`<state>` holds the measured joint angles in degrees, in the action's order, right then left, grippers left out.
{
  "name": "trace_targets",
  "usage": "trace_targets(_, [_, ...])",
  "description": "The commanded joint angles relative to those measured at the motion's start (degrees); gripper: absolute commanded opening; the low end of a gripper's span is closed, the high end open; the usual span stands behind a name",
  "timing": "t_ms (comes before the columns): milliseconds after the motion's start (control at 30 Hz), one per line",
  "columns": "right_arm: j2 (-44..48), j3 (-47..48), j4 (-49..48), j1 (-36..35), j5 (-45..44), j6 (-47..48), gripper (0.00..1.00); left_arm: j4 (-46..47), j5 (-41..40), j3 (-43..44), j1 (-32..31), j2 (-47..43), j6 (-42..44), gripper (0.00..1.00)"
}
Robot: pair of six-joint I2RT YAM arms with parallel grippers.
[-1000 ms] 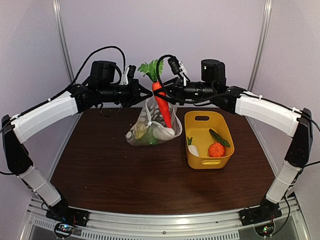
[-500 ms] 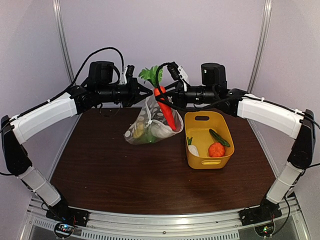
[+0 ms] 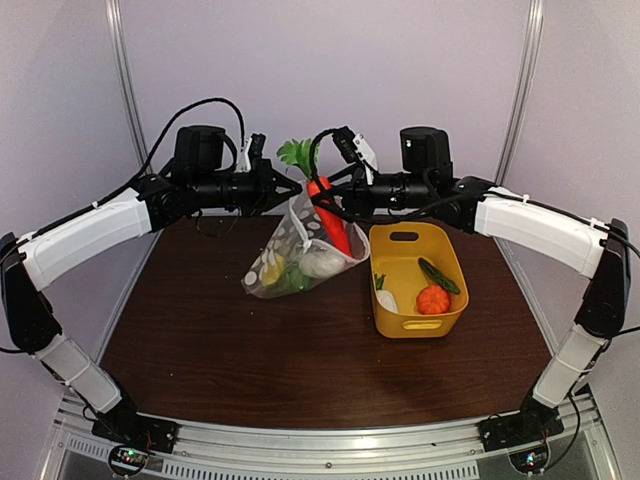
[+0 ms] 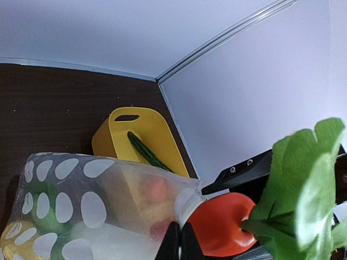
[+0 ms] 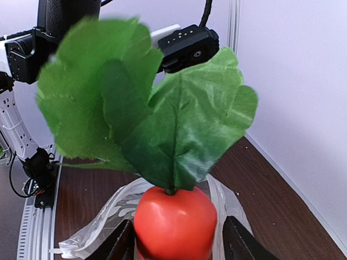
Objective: Place the food in the zip-top bag and seal the zipper
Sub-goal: Place the fake vegetable in the zipper food storage bag.
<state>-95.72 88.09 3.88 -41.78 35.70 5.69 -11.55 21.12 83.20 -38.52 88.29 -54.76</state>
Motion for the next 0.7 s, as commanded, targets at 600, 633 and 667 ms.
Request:
trace_targets(600, [4.2,8.6,14.8,0.0,-0.2,2.2,0.63,1.9,-2.1,-1.1,1.7,-3.5,3.8,0.00])
trace_targets(633, [4.6,9.0,17.4,0.0,-0.2,4.8,0.63,1.7,-2.0,-1.3,1.8,-3.3,4.0,0.00])
trace_targets(667, [5.1,9.2,20.5,0.2,0.3,8.2,0.64,1.4,-1.9,-1.4,1.8,-3.1,4.2,0.00])
